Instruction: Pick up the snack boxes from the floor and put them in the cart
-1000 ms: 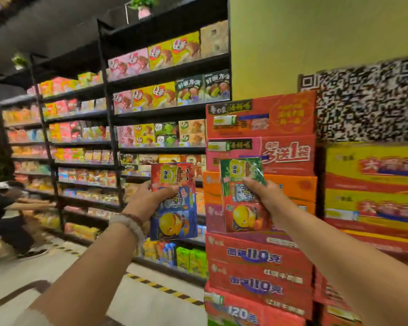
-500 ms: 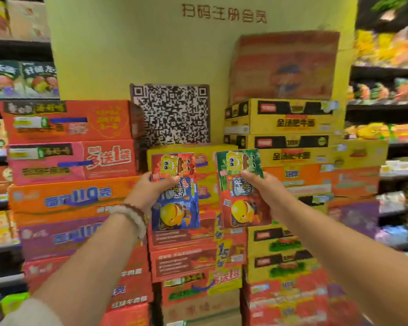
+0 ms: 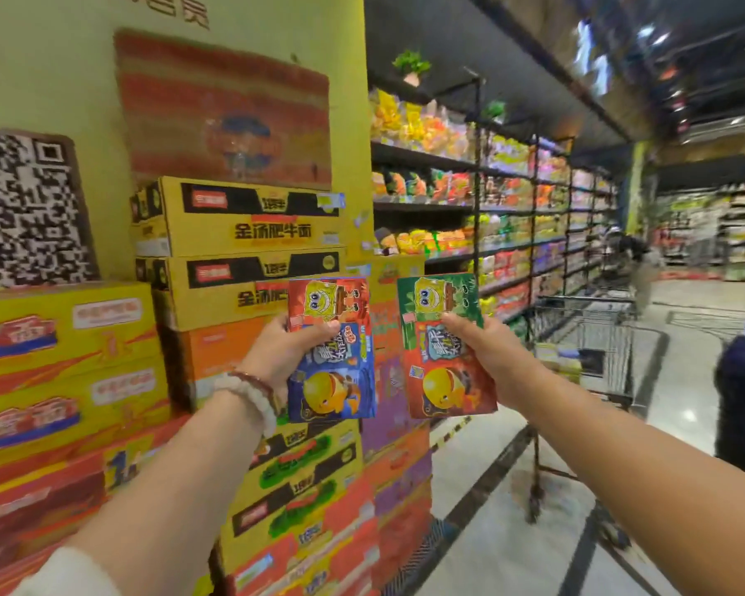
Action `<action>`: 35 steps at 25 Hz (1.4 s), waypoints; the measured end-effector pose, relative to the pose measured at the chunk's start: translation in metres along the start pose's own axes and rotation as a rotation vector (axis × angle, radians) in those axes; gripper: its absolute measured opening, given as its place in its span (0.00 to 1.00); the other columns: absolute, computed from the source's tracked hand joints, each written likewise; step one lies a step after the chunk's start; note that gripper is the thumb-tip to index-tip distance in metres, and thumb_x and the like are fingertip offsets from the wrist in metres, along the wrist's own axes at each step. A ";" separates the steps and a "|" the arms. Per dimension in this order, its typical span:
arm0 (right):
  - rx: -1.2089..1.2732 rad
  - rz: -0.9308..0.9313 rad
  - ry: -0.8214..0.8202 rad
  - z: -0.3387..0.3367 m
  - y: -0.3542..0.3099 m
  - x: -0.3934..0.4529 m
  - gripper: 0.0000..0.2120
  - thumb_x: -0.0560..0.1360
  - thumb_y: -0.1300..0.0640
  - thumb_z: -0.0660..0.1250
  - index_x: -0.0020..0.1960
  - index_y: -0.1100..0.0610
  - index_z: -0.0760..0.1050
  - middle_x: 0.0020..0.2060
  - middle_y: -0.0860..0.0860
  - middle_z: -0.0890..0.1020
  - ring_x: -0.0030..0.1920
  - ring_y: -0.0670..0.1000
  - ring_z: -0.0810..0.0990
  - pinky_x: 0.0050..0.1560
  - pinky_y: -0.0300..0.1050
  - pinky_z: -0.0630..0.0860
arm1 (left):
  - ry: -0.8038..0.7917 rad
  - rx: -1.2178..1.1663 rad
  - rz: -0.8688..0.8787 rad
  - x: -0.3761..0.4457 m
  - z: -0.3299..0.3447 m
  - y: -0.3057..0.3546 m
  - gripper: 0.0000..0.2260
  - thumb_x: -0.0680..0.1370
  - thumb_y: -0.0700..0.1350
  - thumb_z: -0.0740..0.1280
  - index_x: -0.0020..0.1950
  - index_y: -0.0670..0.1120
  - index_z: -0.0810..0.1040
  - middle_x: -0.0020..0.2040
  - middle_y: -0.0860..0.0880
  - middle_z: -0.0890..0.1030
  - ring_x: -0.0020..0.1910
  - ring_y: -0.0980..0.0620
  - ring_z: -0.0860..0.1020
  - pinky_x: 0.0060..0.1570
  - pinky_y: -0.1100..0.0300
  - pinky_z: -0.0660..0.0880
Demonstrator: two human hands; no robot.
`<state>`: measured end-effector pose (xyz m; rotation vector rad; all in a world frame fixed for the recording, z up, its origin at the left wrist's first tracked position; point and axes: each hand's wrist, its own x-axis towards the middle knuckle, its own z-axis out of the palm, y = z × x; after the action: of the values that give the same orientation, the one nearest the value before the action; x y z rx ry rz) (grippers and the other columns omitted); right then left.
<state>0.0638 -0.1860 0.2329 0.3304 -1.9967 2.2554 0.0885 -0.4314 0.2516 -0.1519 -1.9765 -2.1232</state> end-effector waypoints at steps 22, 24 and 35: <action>-0.101 -0.089 0.526 -0.269 0.023 0.183 0.19 0.75 0.52 0.68 0.60 0.63 0.72 0.47 0.60 0.84 0.43 0.58 0.84 0.48 0.55 0.81 | -0.617 -0.105 0.003 0.316 0.311 -0.103 0.21 0.68 0.45 0.74 0.59 0.43 0.75 0.49 0.45 0.83 0.44 0.46 0.82 0.46 0.50 0.78; -0.105 -0.101 0.524 -0.302 0.027 0.207 0.16 0.75 0.52 0.67 0.57 0.62 0.73 0.42 0.57 0.85 0.38 0.54 0.85 0.41 0.50 0.83 | -0.626 -0.108 0.000 0.342 0.341 -0.116 0.22 0.68 0.45 0.74 0.60 0.44 0.75 0.49 0.45 0.83 0.45 0.45 0.82 0.47 0.48 0.79; -0.122 -0.061 0.501 -0.439 0.062 0.376 0.19 0.73 0.51 0.69 0.58 0.60 0.72 0.45 0.58 0.85 0.43 0.58 0.84 0.50 0.56 0.81 | -0.556 -0.131 -0.062 0.500 0.466 -0.184 0.14 0.68 0.45 0.74 0.50 0.46 0.77 0.45 0.44 0.84 0.40 0.46 0.83 0.45 0.49 0.79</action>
<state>-0.3535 0.2183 0.2130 -0.1702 -1.8115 1.9205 -0.4785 -0.0082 0.2286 -0.7899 -2.1288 -2.4451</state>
